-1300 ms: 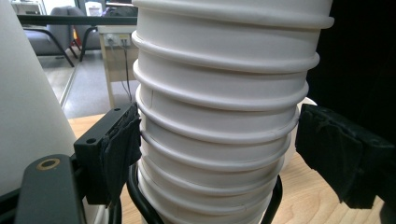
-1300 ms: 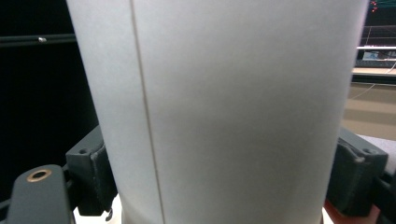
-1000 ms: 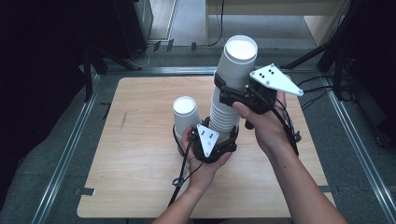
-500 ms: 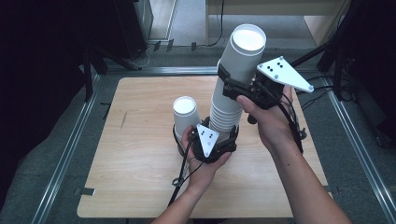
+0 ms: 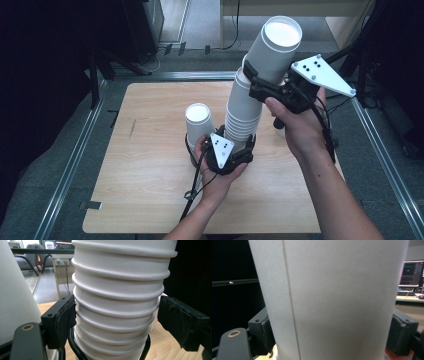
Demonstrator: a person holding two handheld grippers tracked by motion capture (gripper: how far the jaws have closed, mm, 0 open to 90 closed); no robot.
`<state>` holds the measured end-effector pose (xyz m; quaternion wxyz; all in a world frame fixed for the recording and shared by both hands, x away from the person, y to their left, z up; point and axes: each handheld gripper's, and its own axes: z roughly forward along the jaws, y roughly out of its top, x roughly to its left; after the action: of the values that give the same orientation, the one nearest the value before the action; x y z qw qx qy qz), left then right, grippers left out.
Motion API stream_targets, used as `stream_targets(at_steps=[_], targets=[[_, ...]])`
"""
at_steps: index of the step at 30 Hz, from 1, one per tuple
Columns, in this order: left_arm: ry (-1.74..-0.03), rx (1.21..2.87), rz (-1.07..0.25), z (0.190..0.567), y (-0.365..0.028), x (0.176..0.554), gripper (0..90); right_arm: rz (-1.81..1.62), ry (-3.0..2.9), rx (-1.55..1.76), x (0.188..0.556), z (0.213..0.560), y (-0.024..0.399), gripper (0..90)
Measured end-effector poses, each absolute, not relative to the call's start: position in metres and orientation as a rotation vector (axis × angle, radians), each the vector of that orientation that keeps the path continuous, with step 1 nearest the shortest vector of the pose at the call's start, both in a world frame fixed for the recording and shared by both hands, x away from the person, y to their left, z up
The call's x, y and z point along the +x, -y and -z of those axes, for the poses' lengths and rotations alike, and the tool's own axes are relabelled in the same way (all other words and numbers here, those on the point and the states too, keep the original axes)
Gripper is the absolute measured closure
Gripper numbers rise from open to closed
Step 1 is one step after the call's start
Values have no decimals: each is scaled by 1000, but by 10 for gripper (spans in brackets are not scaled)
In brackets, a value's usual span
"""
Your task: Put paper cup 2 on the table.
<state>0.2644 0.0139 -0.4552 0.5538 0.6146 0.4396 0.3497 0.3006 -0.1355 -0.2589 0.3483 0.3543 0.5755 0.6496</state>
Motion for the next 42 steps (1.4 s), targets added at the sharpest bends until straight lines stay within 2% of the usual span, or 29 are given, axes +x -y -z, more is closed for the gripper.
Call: stream_targets(at_steps=[7,15,22,33,42], targets=[[-1034,1450,-819,455,-15,264,163,-1670,-1456,945,299,257,154,148],[-1018,1451,-806,455,-18,262,179,-1606,-1447,959,294,273,174,147],[-972,1481,-753,456,-22,257,127,-1560,-1452,962,287,291,186,146],[-880,1535,-656,461,-39,230,26,-1528,-1474,1008,267,342,203,144],[-887,1562,-626,469,-61,215,12,-1499,-1495,1024,249,378,207,142]])
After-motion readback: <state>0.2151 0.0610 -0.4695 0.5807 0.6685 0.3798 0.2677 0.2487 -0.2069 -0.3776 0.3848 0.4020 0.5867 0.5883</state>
